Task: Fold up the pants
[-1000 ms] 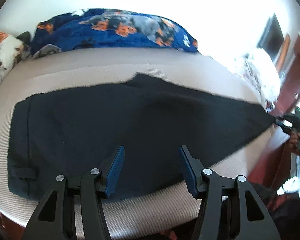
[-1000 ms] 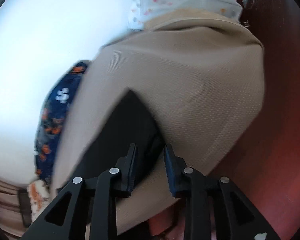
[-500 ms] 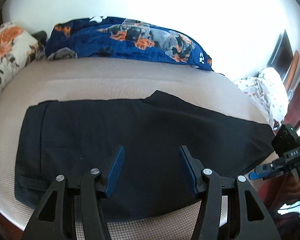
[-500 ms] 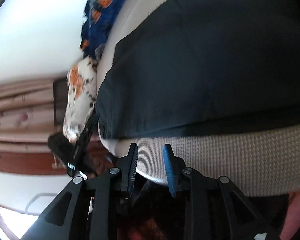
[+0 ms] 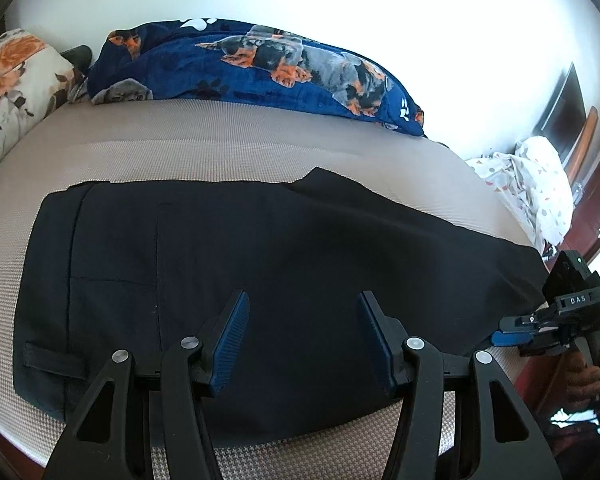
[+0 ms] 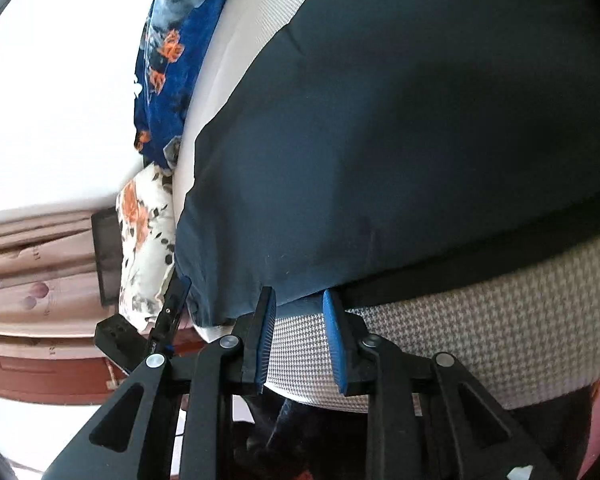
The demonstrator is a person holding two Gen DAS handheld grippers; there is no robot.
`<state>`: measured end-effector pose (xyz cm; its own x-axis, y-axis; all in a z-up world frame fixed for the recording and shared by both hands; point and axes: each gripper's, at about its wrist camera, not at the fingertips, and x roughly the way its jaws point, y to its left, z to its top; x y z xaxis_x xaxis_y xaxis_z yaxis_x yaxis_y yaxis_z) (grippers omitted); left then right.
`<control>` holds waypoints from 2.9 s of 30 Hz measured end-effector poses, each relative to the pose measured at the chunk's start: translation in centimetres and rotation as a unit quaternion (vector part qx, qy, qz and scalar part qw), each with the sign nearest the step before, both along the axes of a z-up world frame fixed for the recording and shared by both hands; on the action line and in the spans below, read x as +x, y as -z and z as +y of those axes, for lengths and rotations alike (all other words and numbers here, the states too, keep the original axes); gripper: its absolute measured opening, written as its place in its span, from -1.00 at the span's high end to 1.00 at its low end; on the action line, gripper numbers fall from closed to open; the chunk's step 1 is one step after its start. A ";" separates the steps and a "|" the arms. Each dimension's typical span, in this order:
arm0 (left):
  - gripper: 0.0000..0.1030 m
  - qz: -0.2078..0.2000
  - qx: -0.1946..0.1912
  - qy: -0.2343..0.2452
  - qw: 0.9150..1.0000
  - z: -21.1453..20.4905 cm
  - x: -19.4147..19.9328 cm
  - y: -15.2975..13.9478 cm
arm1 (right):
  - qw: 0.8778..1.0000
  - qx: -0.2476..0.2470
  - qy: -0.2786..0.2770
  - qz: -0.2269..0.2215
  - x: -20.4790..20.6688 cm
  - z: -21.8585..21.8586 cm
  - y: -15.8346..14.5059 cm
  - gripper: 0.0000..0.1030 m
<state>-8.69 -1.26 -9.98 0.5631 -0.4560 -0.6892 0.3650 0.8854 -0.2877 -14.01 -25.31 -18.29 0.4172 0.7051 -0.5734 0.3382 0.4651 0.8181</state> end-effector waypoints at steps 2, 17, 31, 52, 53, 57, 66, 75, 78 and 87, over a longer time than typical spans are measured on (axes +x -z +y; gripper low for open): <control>-0.10 0.001 -0.001 0.002 1.000 -0.1 0.0 0.1 | 1.000 0.002 0.019 -0.003 0.0 0.3 0.0 0.53; -0.12 0.004 0.009 -0.002 1.000 0.3 0.0 0.4 | 0.999 -0.032 0.027 -0.007 -0.7 0.9 -0.1 0.96; -0.22 0.029 0.040 0.004 0.999 -0.1 1.0 2.2 | 0.995 -0.062 0.070 -0.019 -4.9 -12.6 -3.8 0.50; -0.23 0.024 0.039 -0.005 0.999 -0.2 0.7 1.5 | 0.930 -0.099 0.349 -0.049 -15.0 -35.3 -1.6 0.29; -0.23 0.026 0.037 -0.004 0.999 -0.3 0.7 1.6 | 0.932 -0.104 0.344 -0.056 -14.6 -34.8 -1.7 0.24; -0.23 0.028 0.034 0.000 0.999 -0.5 0.7 1.7 | 0.930 -0.155 0.325 -0.074 -14.0 -33.6 -2.6 0.20; -0.23 0.030 0.033 -0.004 0.999 -0.5 0.9 1.7 | 0.933 -0.158 0.313 -0.077 -12.1 -33.5 -2.4 0.50; -0.23 0.022 0.031 -0.008 0.999 -0.4 1.0 1.2 | 0.925 -0.252 0.271 -0.089 -9.0 -29.9 -7.5 0.76; -0.23 0.018 0.031 -0.007 0.999 -0.4 1.0 0.9 | 0.927 -0.269 0.230 -0.121 -6.8 -26.4 -10.1 0.76; -0.23 0.001 0.040 0.002 0.999 -1.0 0.2 0.3 | 0.924 -0.322 0.087 -0.188 -1.1 -13.6 -13.8 0.76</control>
<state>-8.47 -2.29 -10.31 0.5589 -0.4018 -0.7253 0.3687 0.9039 -0.2167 -15.11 -38.88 -4.49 0.7470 0.1718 -0.6423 0.2025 0.8613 0.4659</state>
